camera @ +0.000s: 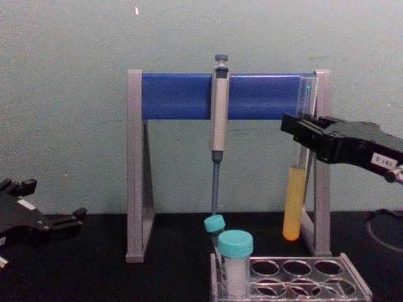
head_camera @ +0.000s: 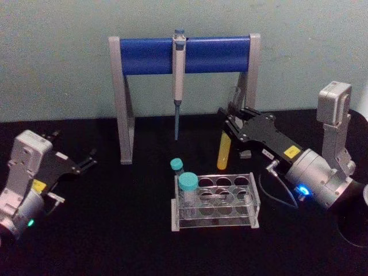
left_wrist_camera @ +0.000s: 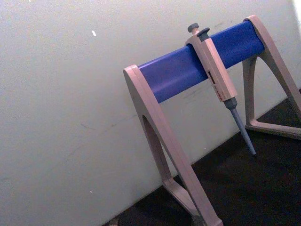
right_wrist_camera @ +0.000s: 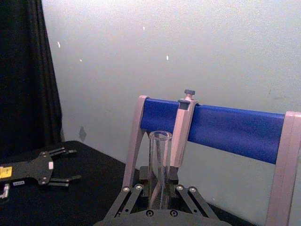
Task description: Pick up the test tube from the test tube rack, shake it, then place it back into the test tube rack.
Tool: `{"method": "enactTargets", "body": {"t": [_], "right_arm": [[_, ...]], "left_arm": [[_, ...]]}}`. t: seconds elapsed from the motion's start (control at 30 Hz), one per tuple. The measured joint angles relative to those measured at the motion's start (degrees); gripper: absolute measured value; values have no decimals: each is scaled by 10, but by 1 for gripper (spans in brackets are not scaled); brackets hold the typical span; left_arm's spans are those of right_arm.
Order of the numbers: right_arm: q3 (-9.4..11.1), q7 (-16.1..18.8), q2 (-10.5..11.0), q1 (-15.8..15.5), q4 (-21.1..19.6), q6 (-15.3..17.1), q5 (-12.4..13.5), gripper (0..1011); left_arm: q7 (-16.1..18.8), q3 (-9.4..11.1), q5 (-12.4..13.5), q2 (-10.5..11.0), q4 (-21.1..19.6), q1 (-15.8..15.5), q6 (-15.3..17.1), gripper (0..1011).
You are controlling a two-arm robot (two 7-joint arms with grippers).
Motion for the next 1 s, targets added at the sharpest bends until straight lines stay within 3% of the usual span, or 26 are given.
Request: {"method": "enactTargets", "body": {"t": [1.0], "right_arm": [[1,5,1,0,-1,3,0,230]], "left_arm": [[0,0,0,0,0,0,0,1001]]}}
